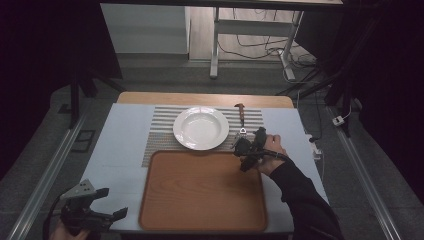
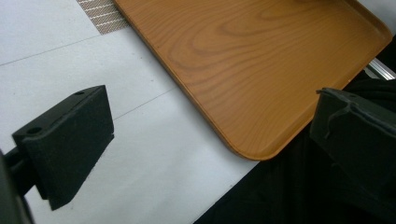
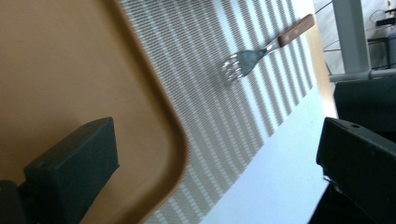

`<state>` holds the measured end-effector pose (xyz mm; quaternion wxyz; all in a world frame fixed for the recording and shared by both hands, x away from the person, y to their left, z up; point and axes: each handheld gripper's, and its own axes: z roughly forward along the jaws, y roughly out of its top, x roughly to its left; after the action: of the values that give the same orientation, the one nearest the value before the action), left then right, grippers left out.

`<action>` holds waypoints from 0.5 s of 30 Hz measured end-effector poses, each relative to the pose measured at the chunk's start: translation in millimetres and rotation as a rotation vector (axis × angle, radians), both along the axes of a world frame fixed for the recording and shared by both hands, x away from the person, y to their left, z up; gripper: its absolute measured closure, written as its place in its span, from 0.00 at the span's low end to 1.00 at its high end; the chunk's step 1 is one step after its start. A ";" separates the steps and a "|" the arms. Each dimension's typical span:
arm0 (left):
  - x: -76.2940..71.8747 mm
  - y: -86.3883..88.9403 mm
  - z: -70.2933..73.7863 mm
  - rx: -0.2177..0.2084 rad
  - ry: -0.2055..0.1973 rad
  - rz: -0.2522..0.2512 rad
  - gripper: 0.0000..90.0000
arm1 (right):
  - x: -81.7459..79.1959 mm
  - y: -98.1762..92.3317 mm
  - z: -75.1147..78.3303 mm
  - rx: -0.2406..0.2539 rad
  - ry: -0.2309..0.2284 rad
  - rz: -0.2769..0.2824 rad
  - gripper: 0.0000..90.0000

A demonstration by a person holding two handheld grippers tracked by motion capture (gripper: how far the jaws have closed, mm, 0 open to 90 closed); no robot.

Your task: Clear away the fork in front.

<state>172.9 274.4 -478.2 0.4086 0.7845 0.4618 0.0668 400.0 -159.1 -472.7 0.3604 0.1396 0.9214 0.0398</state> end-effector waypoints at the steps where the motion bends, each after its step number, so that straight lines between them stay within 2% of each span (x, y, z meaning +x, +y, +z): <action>1: 0.0 0.0 0.0 0.000 0.000 -0.001 0.00 | 6.9 0.4 1.4 -0.016 -0.009 -0.006 0.00; 4: 0.0 0.3 0.0 -0.002 0.000 -0.002 0.00 | 14.4 0.2 2.4 -0.026 -0.016 -0.006 0.00; 10: 0.1 0.5 -0.1 -0.004 0.000 -0.001 0.00 | 36.0 3.1 -2.9 -0.058 -0.051 -0.003 0.07; 12: 0.1 0.4 -0.1 -0.004 0.000 -0.001 0.00 | 38.7 3.8 -5.8 -0.058 -0.048 0.002 0.09; 13: 0.1 0.5 -0.2 -0.004 0.000 -0.002 0.00 | 43.2 5.5 -11.3 -0.079 -0.052 0.010 0.14; 14: 0.1 0.5 -0.2 -0.004 0.001 -0.002 0.00 | 46.0 6.0 -14.4 -0.076 -0.033 0.024 0.17; 15: 0.1 0.6 -0.2 -0.004 0.000 -0.002 0.00 | 46.0 6.0 -14.4 -0.076 -0.033 0.024 0.17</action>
<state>173.0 275.0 -478.3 0.4102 0.7841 0.4611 0.0653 446.1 -153.1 -487.1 0.3799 0.1139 0.9179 0.0111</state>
